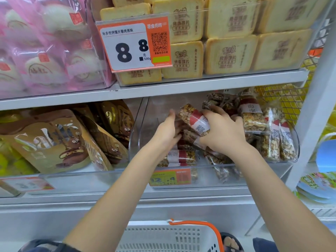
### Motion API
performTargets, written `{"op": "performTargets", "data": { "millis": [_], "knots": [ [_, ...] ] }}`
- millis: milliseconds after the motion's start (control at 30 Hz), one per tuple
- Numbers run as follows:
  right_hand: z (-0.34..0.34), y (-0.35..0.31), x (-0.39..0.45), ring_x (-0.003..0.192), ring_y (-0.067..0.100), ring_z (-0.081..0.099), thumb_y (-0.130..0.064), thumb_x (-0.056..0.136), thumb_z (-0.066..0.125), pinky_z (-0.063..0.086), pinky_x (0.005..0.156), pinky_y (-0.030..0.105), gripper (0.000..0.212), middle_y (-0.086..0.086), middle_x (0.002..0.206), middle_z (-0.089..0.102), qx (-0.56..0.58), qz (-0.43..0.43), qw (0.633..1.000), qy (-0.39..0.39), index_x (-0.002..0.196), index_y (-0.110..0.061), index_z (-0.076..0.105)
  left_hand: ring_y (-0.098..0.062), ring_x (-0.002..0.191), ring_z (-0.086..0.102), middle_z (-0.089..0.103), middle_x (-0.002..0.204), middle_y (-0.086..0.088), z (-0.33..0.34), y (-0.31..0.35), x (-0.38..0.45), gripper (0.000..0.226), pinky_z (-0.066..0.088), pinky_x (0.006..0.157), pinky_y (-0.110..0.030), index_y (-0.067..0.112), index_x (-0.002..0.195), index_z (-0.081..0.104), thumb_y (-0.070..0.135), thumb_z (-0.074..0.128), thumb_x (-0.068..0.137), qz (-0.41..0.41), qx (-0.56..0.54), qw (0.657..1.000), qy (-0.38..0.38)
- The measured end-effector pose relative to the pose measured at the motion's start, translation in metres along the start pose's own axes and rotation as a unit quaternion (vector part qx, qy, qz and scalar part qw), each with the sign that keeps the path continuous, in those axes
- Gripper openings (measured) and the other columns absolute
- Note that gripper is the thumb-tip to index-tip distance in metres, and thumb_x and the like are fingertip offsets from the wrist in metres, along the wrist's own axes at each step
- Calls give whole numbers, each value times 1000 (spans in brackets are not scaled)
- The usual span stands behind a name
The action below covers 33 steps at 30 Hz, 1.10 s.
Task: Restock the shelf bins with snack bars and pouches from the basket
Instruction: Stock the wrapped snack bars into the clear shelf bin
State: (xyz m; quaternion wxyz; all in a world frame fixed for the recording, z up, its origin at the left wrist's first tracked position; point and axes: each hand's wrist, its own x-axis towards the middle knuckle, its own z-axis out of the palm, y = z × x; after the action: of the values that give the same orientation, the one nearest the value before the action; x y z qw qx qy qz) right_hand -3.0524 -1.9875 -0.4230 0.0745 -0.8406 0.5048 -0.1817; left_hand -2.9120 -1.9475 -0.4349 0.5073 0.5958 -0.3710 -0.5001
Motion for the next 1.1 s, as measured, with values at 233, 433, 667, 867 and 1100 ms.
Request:
{"op": "performTargets", "data": {
  "millis": [233, 433, 667, 867, 1100],
  "knots": [
    [-5, -3, -4, 125, 18, 44, -52, 76, 69, 26, 103, 47, 46, -8, 122, 55, 64, 7, 997, -37, 106, -30, 43, -13, 129, 44, 50, 139, 1, -17, 2, -15, 53, 27, 113, -37, 22, 135, 47, 53, 37, 93, 22, -12, 997, -73],
    [4, -7, -18, 138, 15, 30, -74, 79, 47, 26, 101, 43, 74, -1, 144, 44, -83, -52, 994, -46, 134, -27, 37, -29, 103, 65, 68, 111, -16, 11, -14, -20, 22, 52, 92, -45, 8, 111, 60, 18, 61, 91, 63, -5, 998, 15],
    [-1, 4, -24, 144, 15, 17, -64, 86, 47, 18, 113, 37, 49, -3, 150, 38, -117, -52, 984, -123, 124, -33, 55, -28, 93, 59, 59, 100, -10, -26, 19, 42, 30, 50, 83, -38, 10, 128, 43, 13, 33, 99, 31, 54, 977, 202],
    [-10, 3, -27, 143, 21, 20, -54, 89, 52, 18, 113, 32, 42, 2, 158, 20, -74, -25, 989, -122, 128, -36, 53, -26, 125, 45, 38, 147, -9, -28, 51, 78, 53, 38, 85, -26, 11, 144, 32, 40, 36, 100, 67, 435, 896, 49],
    [2, 8, -20, 143, 23, 18, -33, 90, 57, 16, 114, 35, 39, 3, 153, 32, -67, -34, 991, -110, 128, -32, 54, -31, 123, 44, 34, 144, -17, -45, 29, 132, 93, 42, 96, -35, 9, 149, 7, 25, 70, 82, 94, 712, 696, -7]
  ]
}}
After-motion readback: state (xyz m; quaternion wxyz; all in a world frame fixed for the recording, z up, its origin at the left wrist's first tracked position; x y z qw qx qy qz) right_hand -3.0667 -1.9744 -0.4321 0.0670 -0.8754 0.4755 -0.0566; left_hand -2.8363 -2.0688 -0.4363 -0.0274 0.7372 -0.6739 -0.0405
